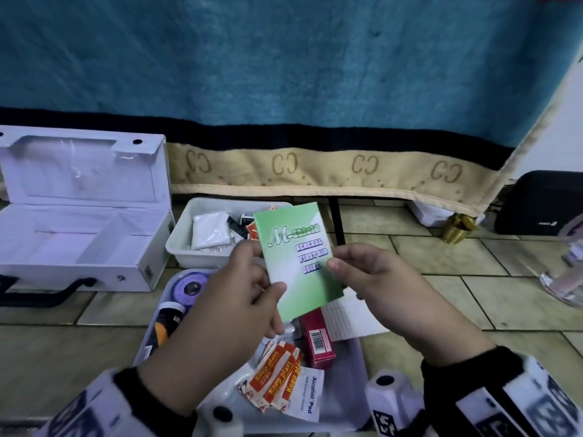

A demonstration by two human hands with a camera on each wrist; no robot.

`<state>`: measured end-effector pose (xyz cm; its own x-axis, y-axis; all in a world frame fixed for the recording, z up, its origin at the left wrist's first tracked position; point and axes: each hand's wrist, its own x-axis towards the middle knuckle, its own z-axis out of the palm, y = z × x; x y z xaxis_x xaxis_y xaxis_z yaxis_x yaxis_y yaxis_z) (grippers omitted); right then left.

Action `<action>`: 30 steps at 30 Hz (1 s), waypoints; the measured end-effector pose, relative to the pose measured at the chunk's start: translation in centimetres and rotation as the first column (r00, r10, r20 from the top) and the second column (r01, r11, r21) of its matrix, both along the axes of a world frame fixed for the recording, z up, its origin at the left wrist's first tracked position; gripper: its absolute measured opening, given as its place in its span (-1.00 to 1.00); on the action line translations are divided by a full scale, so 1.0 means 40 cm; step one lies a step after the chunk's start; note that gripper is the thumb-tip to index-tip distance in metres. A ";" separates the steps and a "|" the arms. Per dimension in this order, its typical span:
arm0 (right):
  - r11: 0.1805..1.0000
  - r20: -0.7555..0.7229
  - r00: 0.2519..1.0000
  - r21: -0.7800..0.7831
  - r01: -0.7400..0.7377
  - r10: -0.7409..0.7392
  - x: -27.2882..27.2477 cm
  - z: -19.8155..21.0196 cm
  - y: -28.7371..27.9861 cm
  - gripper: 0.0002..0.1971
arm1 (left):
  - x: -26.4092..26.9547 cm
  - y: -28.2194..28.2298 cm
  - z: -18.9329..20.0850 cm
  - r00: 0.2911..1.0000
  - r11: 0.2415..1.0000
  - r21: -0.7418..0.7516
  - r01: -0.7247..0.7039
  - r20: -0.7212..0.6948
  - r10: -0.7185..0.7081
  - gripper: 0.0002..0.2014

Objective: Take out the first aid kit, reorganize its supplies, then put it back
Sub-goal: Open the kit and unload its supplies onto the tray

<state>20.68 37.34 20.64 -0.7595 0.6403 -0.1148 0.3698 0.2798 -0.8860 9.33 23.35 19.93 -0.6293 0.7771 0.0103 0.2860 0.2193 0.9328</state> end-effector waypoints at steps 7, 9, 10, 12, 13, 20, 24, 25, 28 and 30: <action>0.934 -0.015 0.943 0.128 0.332 -0.333 0.046 -0.039 0.093 -0.93 | 0.008 0.067 -0.027 0.910 0.921 -0.350 0.172 -0.302 -0.285 -0.10; 0.923 0.098 0.926 0.168 0.346 -0.365 0.060 -0.063 0.119 -0.85 | 0.001 0.078 -0.043 0.831 0.851 -0.488 0.193 -0.381 -0.406 0.15; 0.926 0.173 0.918 0.189 0.325 -0.358 0.063 -0.074 0.124 -0.83 | -0.003 0.085 -0.050 0.803 0.814 -0.544 0.202 -0.384 -0.456 0.23; 0.933 0.302 0.892 0.237 0.270 -0.335 0.061 -0.093 0.123 -0.89 | -0.009 0.095 -0.058 0.776 0.757 -0.618 0.214 -0.362 -0.516 0.29; 0.937 0.355 0.879 0.260 0.233 -0.317 0.057 -0.099 0.121 -0.93 | -0.011 0.099 -0.062 0.768 0.740 -0.637 0.216 -0.358 -0.531 0.30; 0.933 0.564 0.789 0.359 0.029 -0.242 0.041 -0.097 0.107 -0.65 | -0.002 0.116 -0.066 0.723 0.687 -0.703 0.186 -0.376 -0.580 0.30; 0.945 0.589 0.778 0.326 0.019 -0.218 0.029 -0.099 0.099 -0.53 | -0.002 0.117 -0.070 0.708 0.675 -0.718 0.171 -0.387 -0.591 0.30; 0.945 0.585 0.780 0.325 0.027 -0.223 0.026 -0.102 0.099 -0.49 | -0.003 0.117 -0.070 0.706 0.675 -0.718 0.168 -0.391 -0.591 0.29; 0.938 0.571 0.782 0.344 0.046 -0.248 0.018 -0.103 0.098 -0.44 | -0.003 0.119 -0.072 0.706 0.665 -0.728 0.168 -0.382 -0.596 0.29; 0.932 0.571 0.782 0.361 0.036 -0.251 0.014 -0.102 0.096 -0.44 | -0.004 0.122 -0.070 0.710 0.676 -0.719 0.165 -0.389 -0.587 0.27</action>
<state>21.25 41.18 16.55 -0.4990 0.8177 -0.2870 0.8508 0.3993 -0.3415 9.19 28.23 17.12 -0.3118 0.8990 -0.3077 0.8779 0.3964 0.2686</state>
